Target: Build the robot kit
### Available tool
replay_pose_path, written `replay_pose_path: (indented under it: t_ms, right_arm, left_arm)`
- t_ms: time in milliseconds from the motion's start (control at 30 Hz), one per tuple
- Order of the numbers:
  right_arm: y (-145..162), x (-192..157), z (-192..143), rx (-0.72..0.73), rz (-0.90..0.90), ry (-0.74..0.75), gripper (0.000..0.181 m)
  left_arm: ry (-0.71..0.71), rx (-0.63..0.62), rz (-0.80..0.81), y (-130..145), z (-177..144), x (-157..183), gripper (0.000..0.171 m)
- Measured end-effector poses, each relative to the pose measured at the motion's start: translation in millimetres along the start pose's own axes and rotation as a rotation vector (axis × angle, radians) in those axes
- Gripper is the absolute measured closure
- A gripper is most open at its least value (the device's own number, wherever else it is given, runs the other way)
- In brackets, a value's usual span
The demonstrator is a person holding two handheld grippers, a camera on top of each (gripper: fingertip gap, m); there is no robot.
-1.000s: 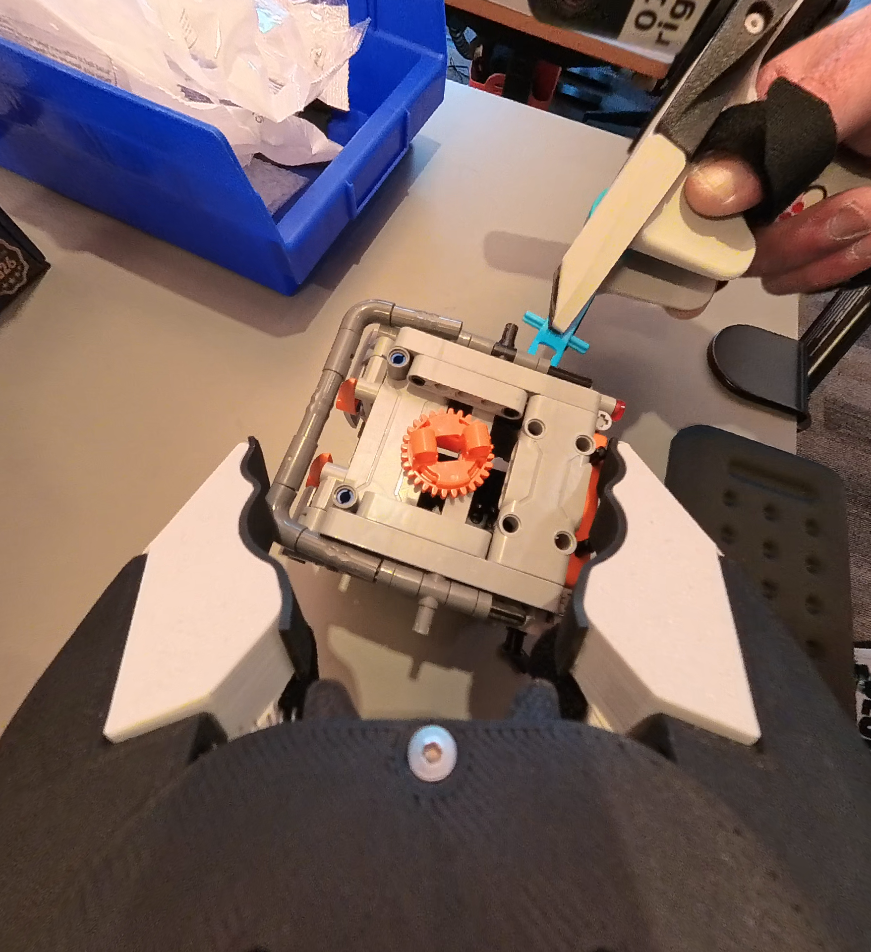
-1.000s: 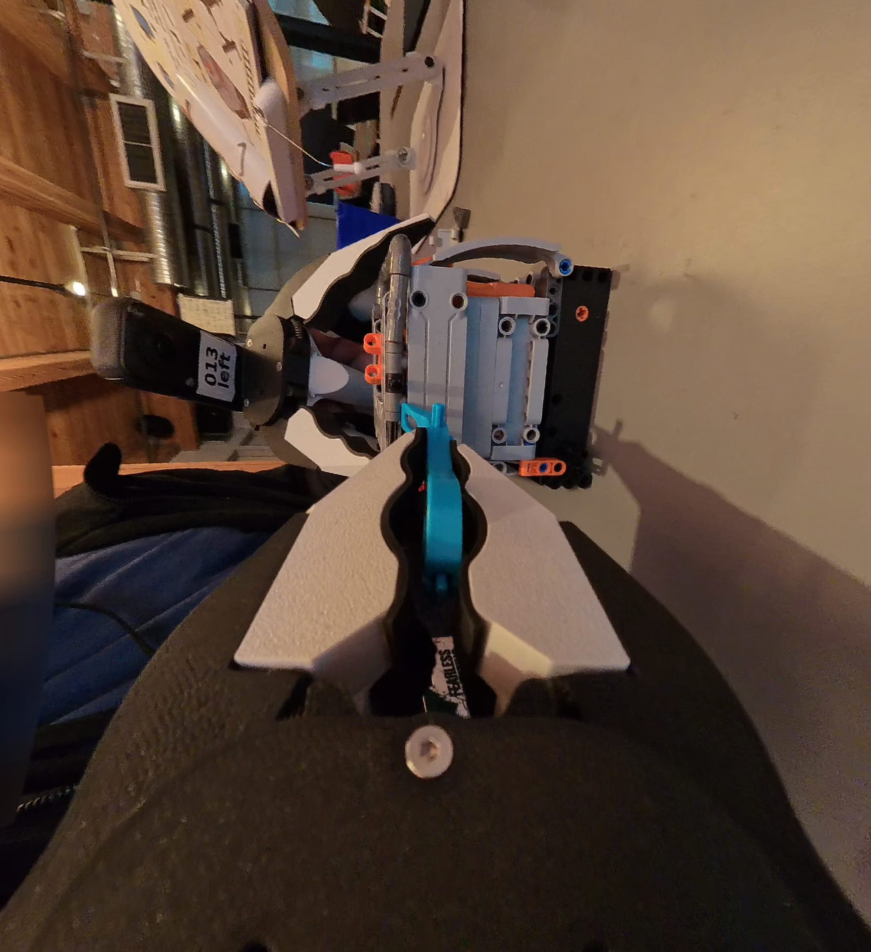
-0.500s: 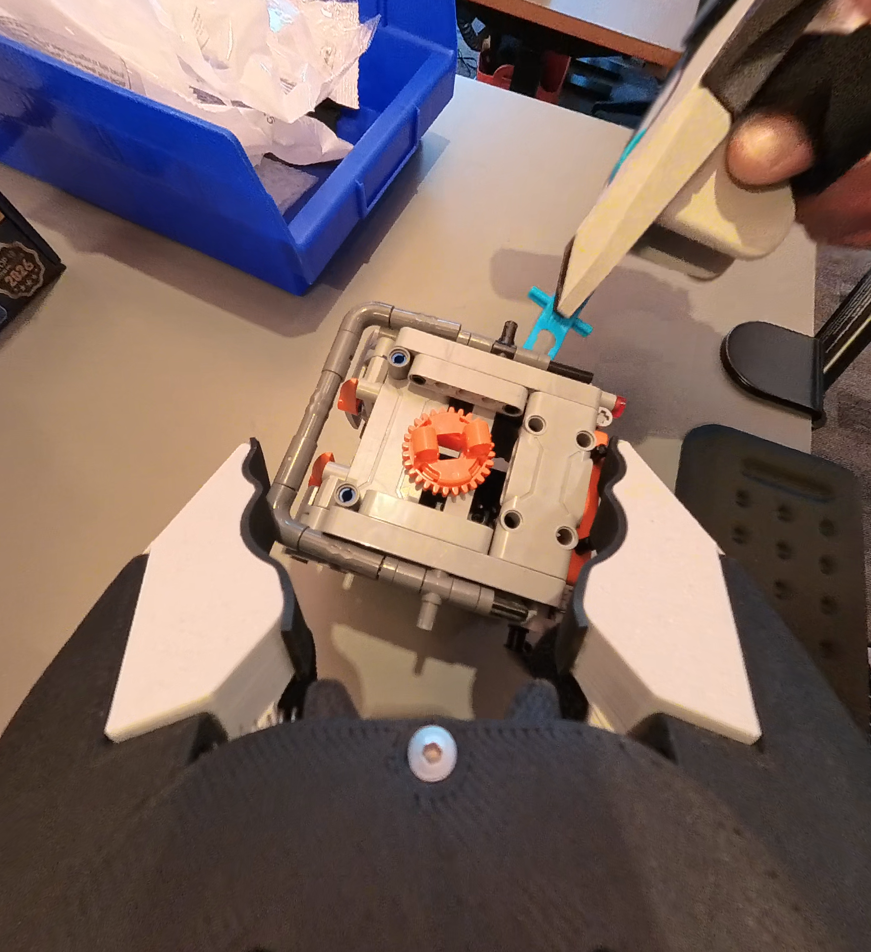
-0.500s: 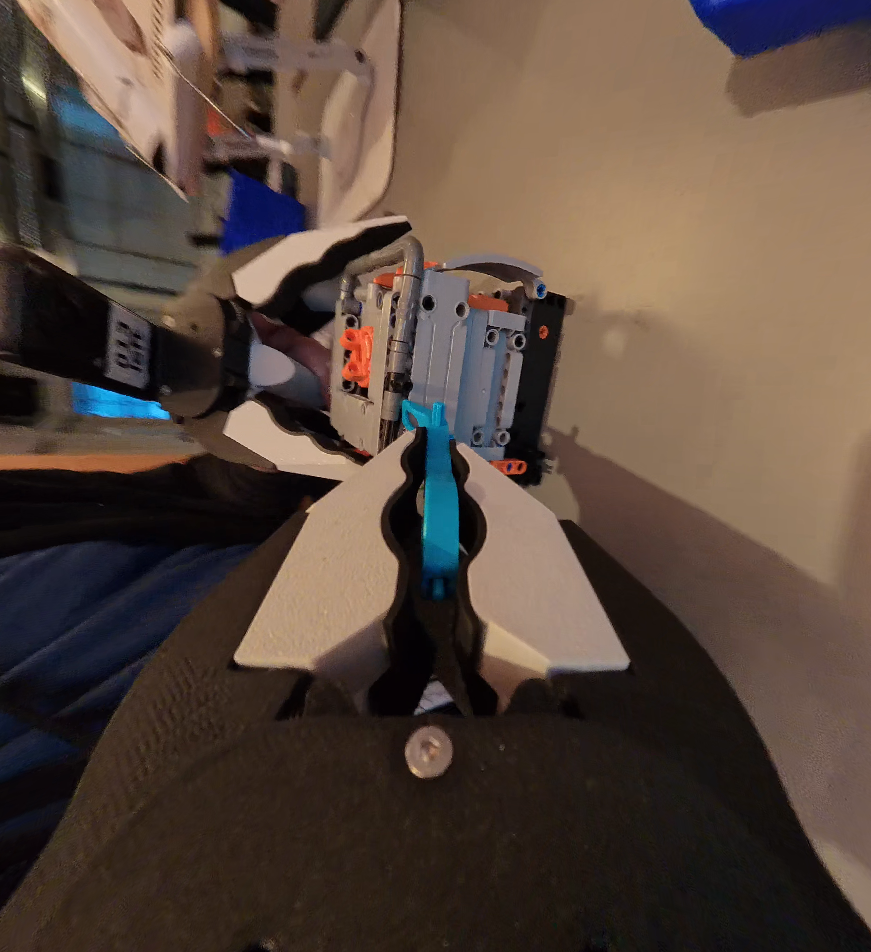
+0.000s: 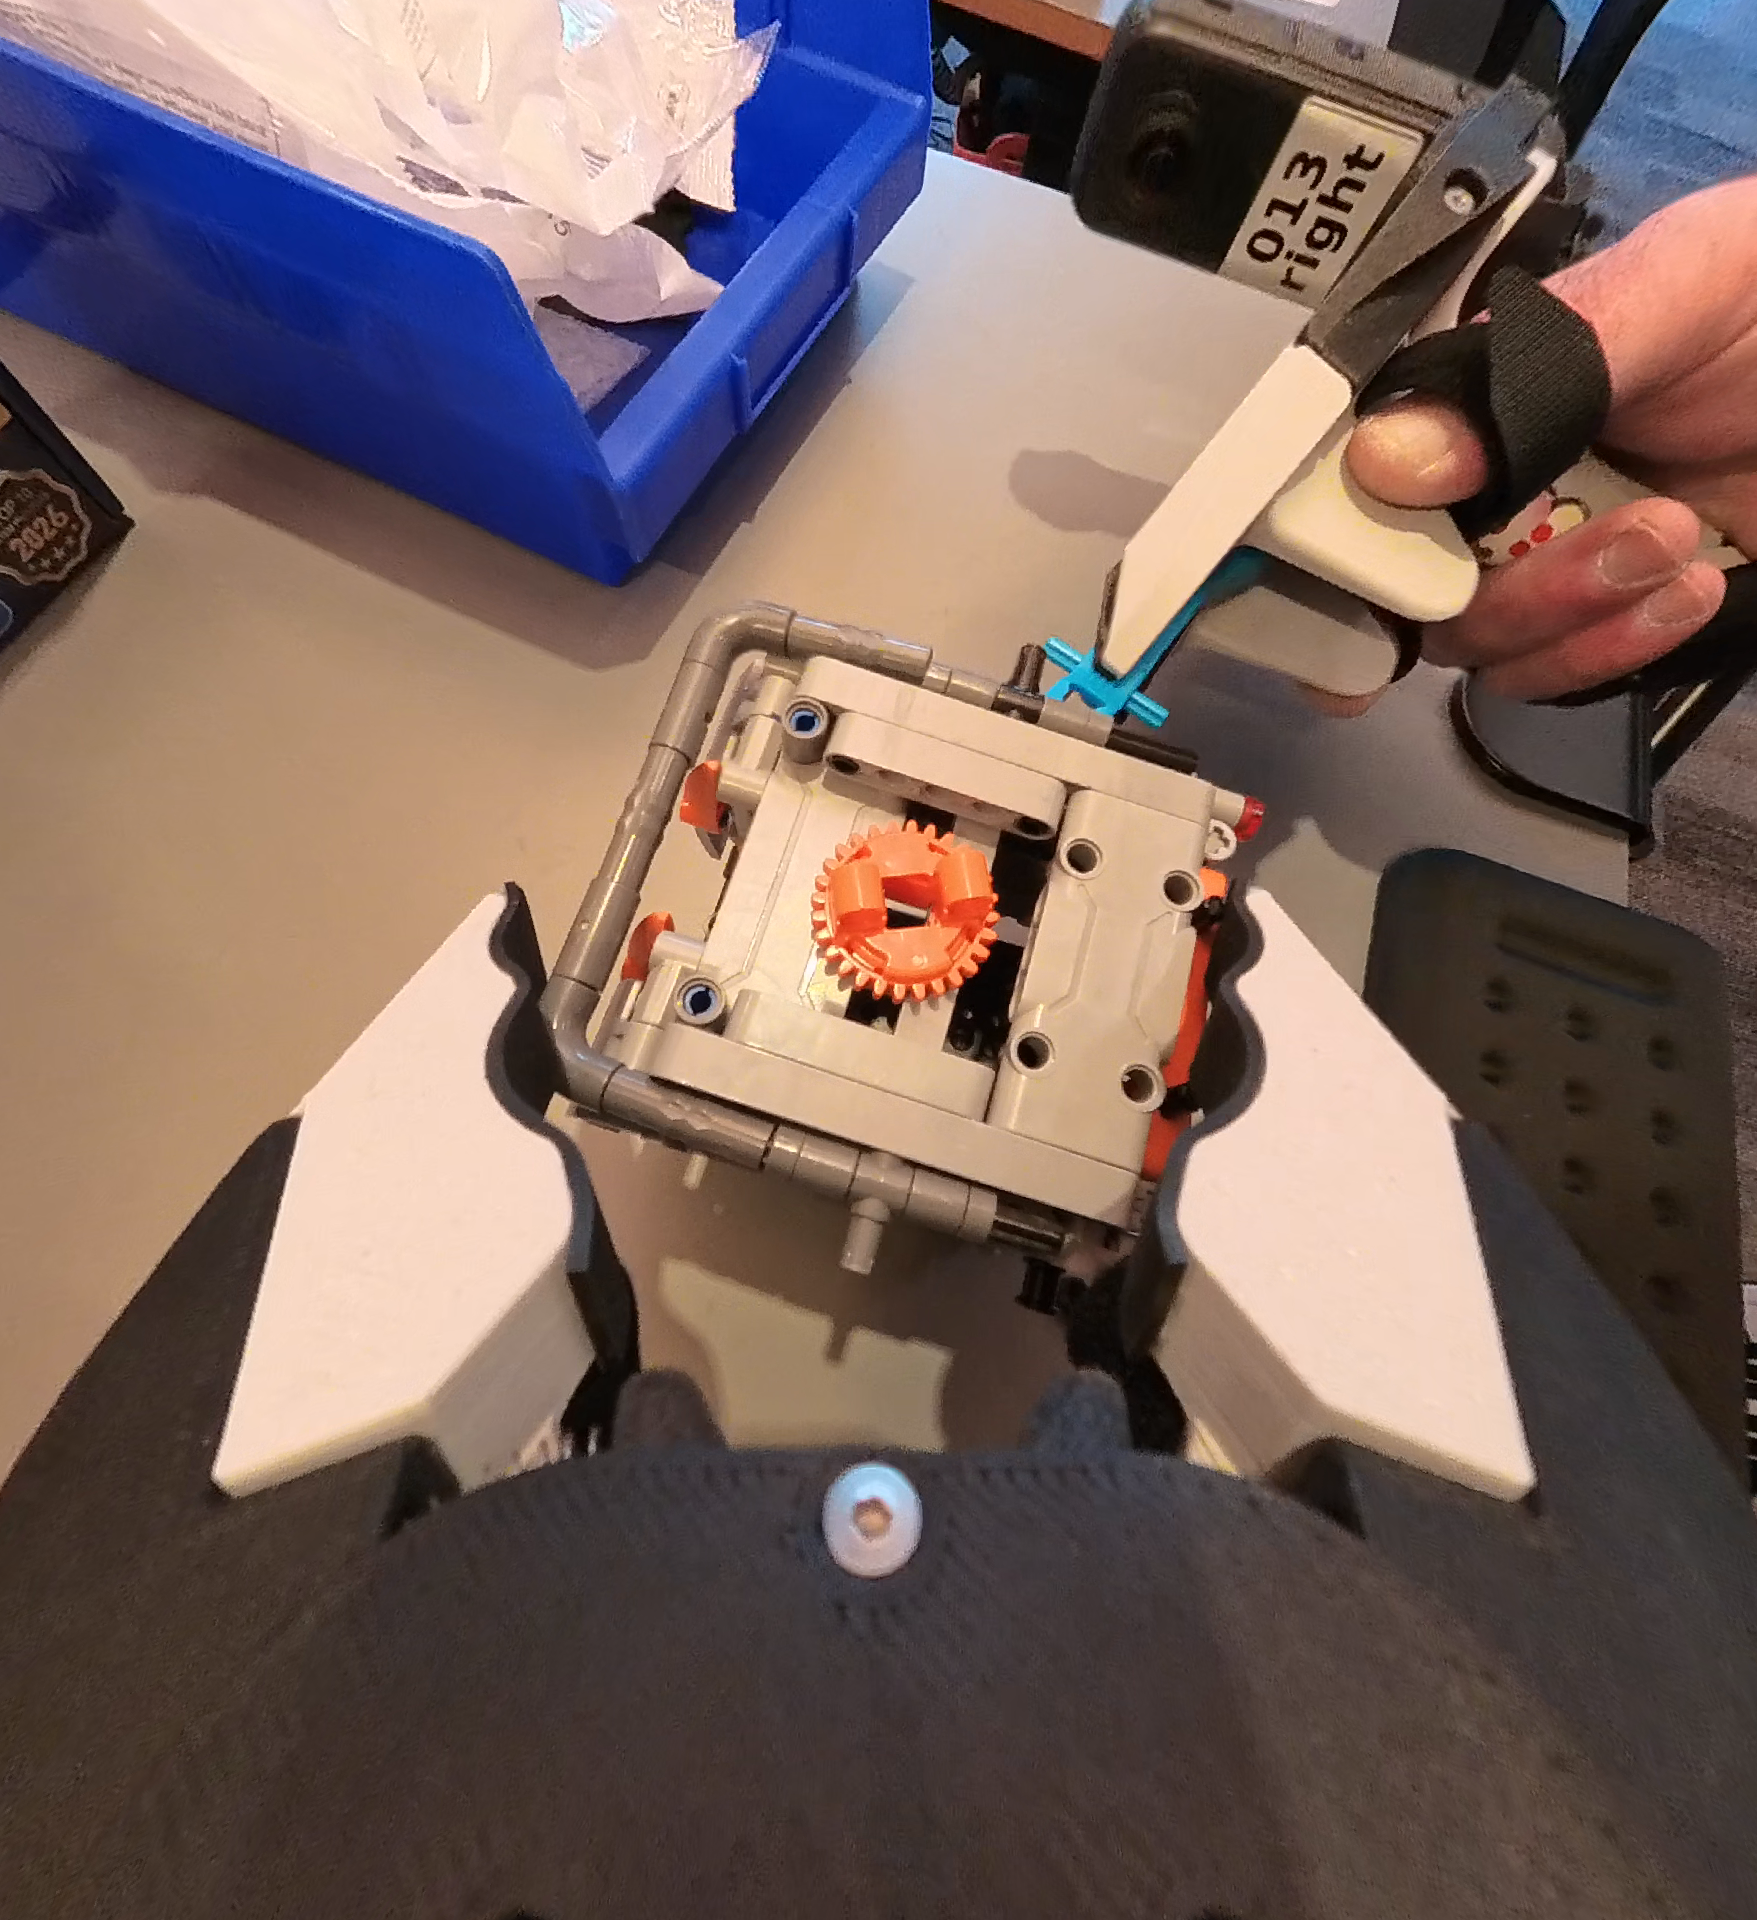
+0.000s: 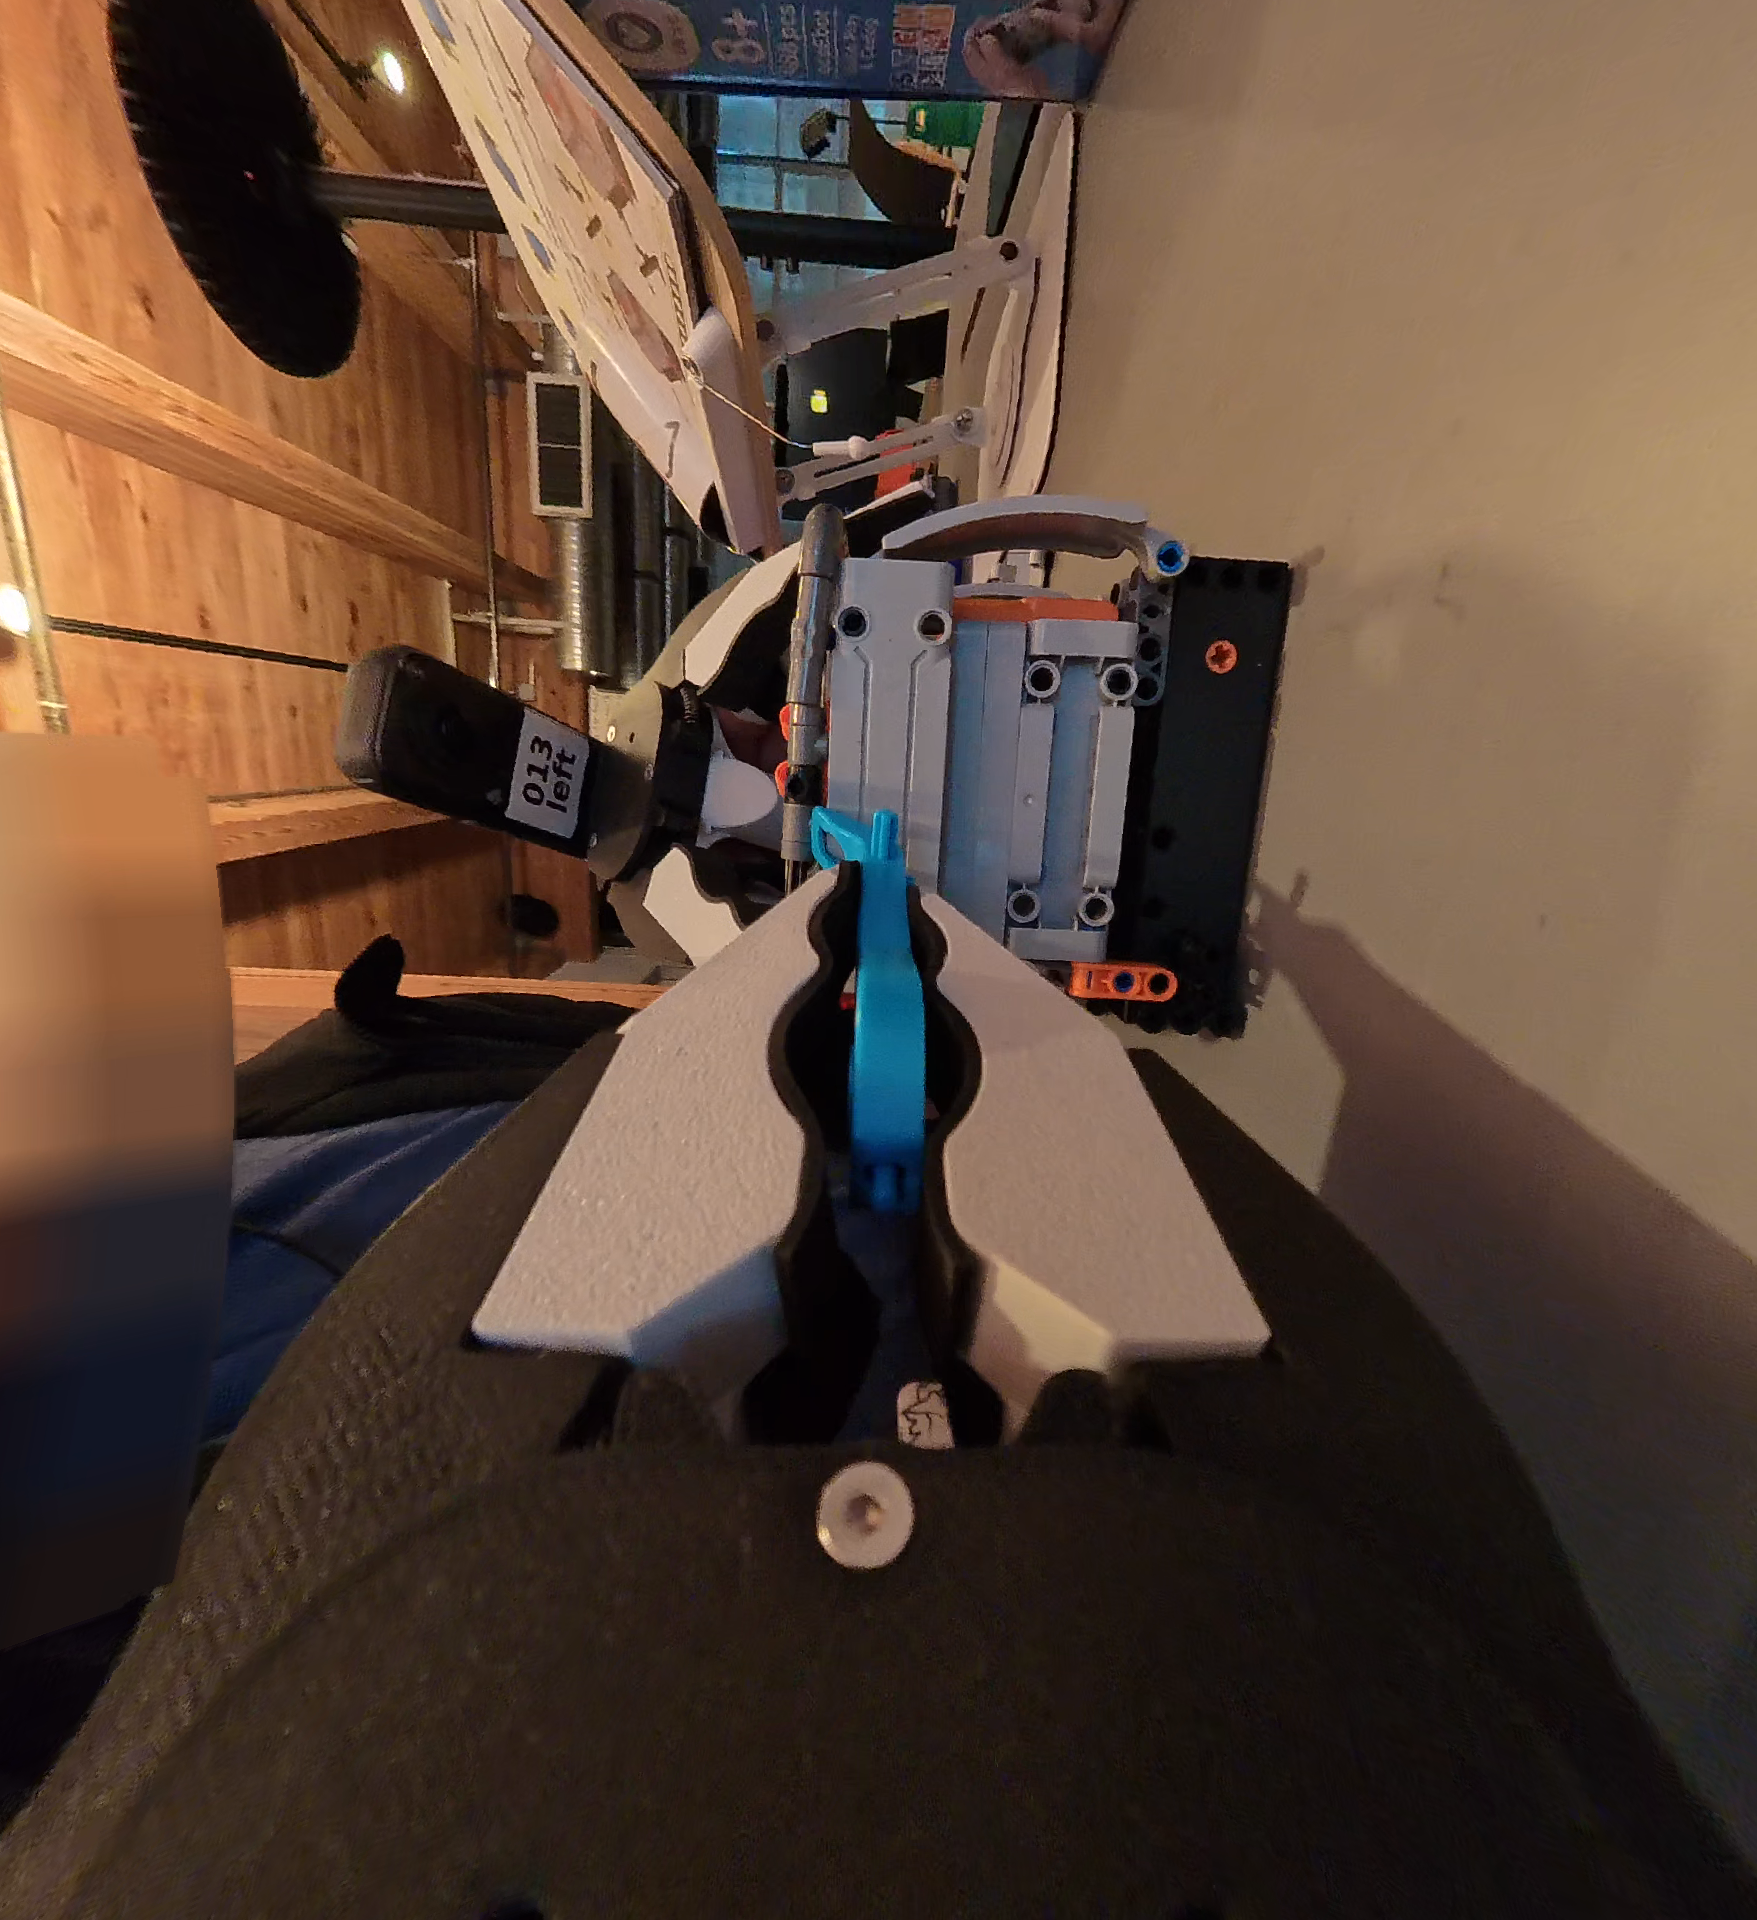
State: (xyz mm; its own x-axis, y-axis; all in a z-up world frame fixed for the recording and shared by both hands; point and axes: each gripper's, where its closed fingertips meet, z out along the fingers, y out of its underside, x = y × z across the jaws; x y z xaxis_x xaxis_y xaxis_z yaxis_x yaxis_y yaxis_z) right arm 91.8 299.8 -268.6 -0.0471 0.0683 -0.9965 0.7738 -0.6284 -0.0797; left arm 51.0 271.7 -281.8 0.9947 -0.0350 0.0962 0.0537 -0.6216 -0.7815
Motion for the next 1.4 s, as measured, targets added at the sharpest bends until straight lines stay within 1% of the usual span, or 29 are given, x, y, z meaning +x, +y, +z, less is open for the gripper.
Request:
replay_pose_path:
  t_ms: [33, 100, 167, 267, 367, 500, 633, 733, 833, 967, 1000, 1067, 1100, 1200, 1400]
  right_arm:
    - [-0.1, -1.5, -2.0, -0.009, -0.028, 0.021, 0.177]
    - [-9.7, -4.6, -8.0, 0.006, -0.083, 0.084, 0.177]
    - [-18.4, 2.1, -10.1, -0.019, -0.148, 0.209, 0.177]
    - [-23.4, -4.3, -3.7, -0.082, -0.194, 0.263, 0.177]
    - [-25.3, -7.9, 1.2, -0.124, -0.191, 0.286, 0.177]
    - [-25.8, -3.8, 0.0, -0.183, -0.230, 0.395, 0.176]
    - [-26.0, -4.0, -0.1, -0.197, -0.229, 0.417, 0.177]
    - [-26.4, -4.7, 0.4, -0.239, -0.244, 0.463, 0.177]
    - [-27.8, -6.4, 1.2, -0.284, -0.287, 0.542, 0.177]
    - [-29.7, -9.5, 2.9, -0.345, -0.388, 0.674, 0.177]
    - [-30.3, -9.9, 5.1, -0.352, -0.394, 0.674, 0.177]
    - [-22.0, -10.4, 20.0, -0.380, -0.331, 0.565, 0.176]
    - [-23.1, -10.6, 21.6, -0.371, -0.311, 0.528, 0.178]
    - [-23.1, -11.2, 21.1, -0.334, -0.338, 0.481, 0.177]
    - [-22.8, -11.4, 18.3, -0.295, -0.311, 0.374, 0.177]
  left_arm:
    - [0.001, -0.004, 0.004, -0.1, -0.1, -0.1, 0.047]
    - [0.001, -0.007, 0.006, -0.3, 0.2, 0.0, 0.047]
    - [0.002, -0.011, 0.010, -0.2, 0.3, 0.2, 0.047]
    - [-0.002, -0.008, 0.017, -1.2, 1.4, 0.8, 0.048]
    - [-0.003, -0.007, 0.015, -1.5, 1.6, 0.6, 0.047]
    - [-0.004, -0.001, 0.019, -1.9, 2.0, 1.0, 0.047]
    - [-0.002, -0.001, 0.021, -2.1, 2.5, 1.0, 0.047]
    - [0.000, 0.004, 0.018, -2.4, 2.6, 1.1, 0.047]
    - [0.000, 0.004, 0.016, -2.3, 2.9, 0.5, 0.047]
    - [-0.003, 0.006, 0.013, -2.5, 3.1, 0.6, 0.047]
    - [-0.005, 0.004, 0.013, -2.4, 3.1, 0.5, 0.047]
    - [0.006, 0.012, 0.026, -4.8, 5.3, 4.9, 0.047]
    - [-0.007, -0.001, 0.026, -4.0, 5.2, 3.9, 0.047]
    - [0.001, 0.002, 0.026, -3.1, 4.0, 3.4, 0.047]
    - [0.010, -0.009, 0.030, -3.3, 3.9, 4.4, 0.047]
